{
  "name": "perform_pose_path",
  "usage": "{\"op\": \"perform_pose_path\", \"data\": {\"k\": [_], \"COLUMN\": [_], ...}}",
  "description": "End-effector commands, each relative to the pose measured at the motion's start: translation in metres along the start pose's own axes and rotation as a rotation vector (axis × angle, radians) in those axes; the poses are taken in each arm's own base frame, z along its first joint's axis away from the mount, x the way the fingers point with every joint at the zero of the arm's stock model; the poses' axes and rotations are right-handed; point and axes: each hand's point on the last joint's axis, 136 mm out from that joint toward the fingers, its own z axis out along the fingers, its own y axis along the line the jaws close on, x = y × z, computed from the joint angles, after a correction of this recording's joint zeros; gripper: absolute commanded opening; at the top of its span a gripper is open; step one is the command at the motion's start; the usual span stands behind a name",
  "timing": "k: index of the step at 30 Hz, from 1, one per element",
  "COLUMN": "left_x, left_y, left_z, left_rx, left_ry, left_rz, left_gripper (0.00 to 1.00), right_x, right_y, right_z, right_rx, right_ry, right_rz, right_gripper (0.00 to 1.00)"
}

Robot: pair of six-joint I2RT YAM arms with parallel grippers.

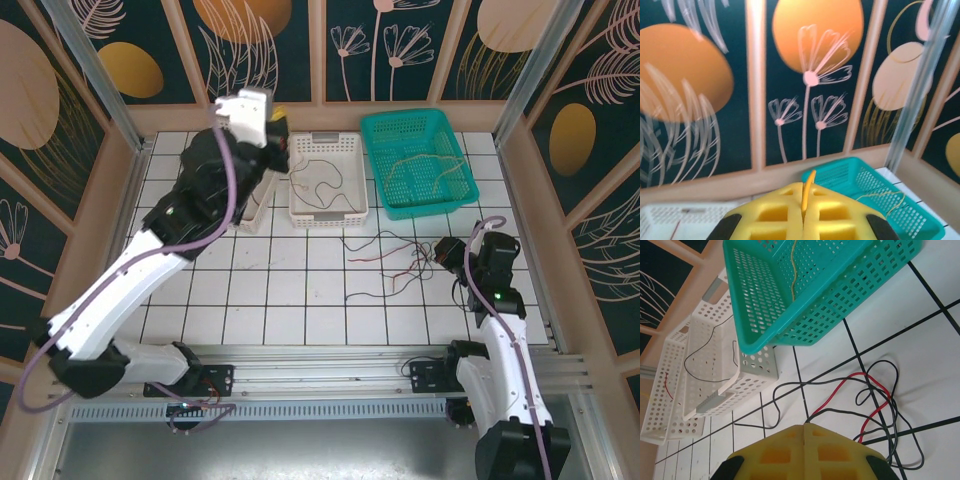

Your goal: Untangle the cables

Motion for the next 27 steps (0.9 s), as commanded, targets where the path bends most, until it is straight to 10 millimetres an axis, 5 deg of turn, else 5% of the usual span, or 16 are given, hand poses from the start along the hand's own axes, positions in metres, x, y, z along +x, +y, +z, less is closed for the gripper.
{"op": "perform_pose_path", "data": {"k": [1,5,11,17,24,27], "left_x": [-0.036,-0.054,-0.051,-0.024,0.009,0.038], "left_y": [-0.034,-0.061,-0.093,-0.106,-0.105,-0.108], "left_z": [0.027,0.067,0.132,0.187,0.220,0.237], "left_rx": [0.119,0.172,0.215,0.244,0.225,0.226], "left_ry": [-0.112,-0.174,-0.241,-0.308,-0.436,-0.416], "left_rz": [0.023,0.026,-0.007,-0.122,-0.252,-0.266], "left_gripper": [0.00,0.00,0.00,0.00,0.00,0.00], "right_x": [0.002,0.005,0.009,0.011,0.015,0.018], "right_y": [0.007,0.009,0.019,0.031,0.042,0.045], "right_z": [-0.002,-0.006,-0.012,-0.023,-0.038,-0.041], "right_rx": [-0.044,-0.065,-0.119,-0.168,-0.210,-0.226], "right_ry": [-0.010,-0.015,-0.011,-0.012,-0.016,-0.006], "right_rz": [-0.009,-0.014,-0.008,-0.023,-0.046,-0.053], "right_gripper": [0.00,0.00,0.00,0.00,0.00,0.00]}}
